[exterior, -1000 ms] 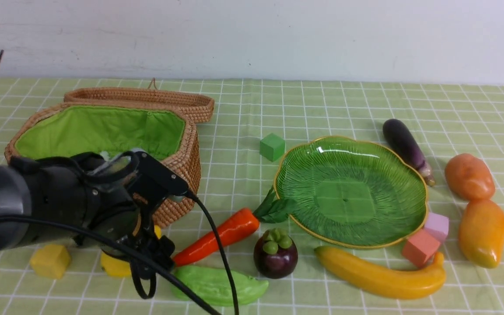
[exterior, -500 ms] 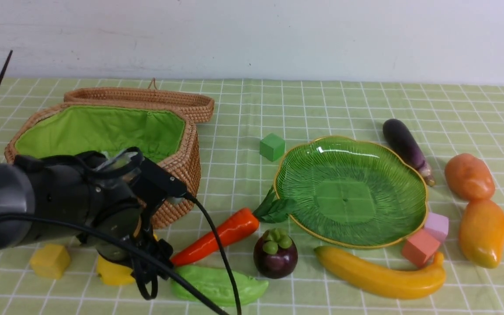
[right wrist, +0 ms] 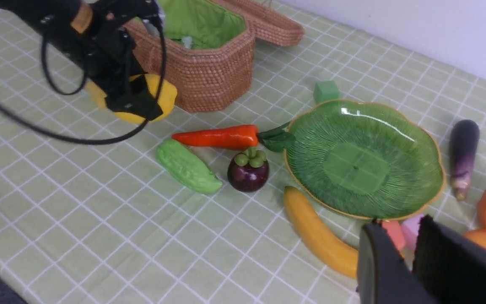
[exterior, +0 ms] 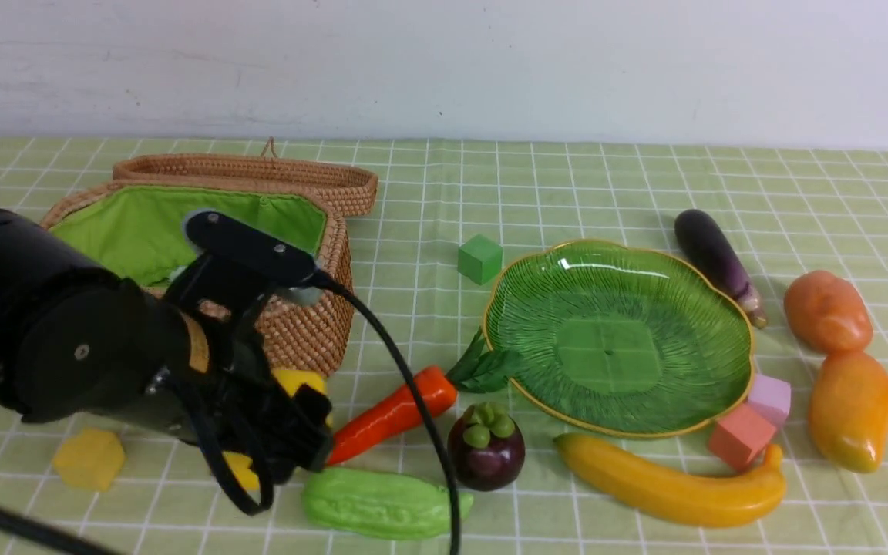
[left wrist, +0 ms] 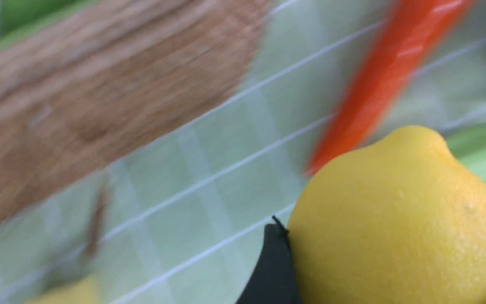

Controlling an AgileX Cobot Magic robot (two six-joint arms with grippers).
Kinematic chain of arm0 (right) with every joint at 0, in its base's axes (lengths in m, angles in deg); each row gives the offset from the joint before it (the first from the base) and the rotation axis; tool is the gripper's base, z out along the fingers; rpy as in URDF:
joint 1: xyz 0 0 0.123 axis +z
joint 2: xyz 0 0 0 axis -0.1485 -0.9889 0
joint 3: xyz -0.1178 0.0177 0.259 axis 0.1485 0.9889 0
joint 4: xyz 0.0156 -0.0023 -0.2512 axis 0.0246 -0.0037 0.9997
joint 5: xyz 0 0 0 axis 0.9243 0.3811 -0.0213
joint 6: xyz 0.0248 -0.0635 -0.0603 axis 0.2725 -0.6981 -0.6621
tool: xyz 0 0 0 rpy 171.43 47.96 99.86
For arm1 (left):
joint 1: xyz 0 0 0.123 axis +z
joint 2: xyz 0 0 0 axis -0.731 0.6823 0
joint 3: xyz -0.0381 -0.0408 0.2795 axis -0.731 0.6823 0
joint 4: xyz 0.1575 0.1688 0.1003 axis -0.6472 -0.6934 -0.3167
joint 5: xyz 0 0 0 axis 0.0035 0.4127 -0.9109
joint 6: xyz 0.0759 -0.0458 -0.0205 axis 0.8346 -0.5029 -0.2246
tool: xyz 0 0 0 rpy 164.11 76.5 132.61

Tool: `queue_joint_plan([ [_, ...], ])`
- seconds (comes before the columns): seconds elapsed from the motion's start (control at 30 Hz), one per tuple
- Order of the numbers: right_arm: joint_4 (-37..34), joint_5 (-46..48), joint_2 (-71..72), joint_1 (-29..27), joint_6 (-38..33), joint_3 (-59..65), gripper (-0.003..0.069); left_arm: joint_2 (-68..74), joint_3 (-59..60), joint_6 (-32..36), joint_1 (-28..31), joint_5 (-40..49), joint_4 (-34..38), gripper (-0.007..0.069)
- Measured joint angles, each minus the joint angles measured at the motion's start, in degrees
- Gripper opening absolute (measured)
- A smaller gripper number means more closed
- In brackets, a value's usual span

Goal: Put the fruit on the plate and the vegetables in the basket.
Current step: Grab a lemon with your left arm and place it on the plate on the right

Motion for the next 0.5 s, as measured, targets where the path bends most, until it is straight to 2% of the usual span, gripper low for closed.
queue_joint_plan([
  [0.07, 3.3, -0.4, 0.0, 0.0, 2.8, 0.0, 0.0149, 0.3, -0.5, 4.3, -4.3, -3.6, 4.1, 0.0594],
  [0.2, 9.3, -2.3, 0.0, 0.0, 10.4, 0.0, 0.0149, 5.6, -5.0, 7.3, -10.4, -11.7, 10.7, 0.0594],
  [0.3, 10.4, -2.7, 0.0, 0.0, 12.6, 0.0, 0.0149, 14.7, -13.2, 8.0, -11.8, -15.6, 12.5, 0.0594],
  [0.5, 9.9, -0.7, 0.0, 0.0, 13.3, 0.0, 0.015, 33.2, -31.3, 8.2, -11.9, -14.6, 12.0, 0.0593],
])
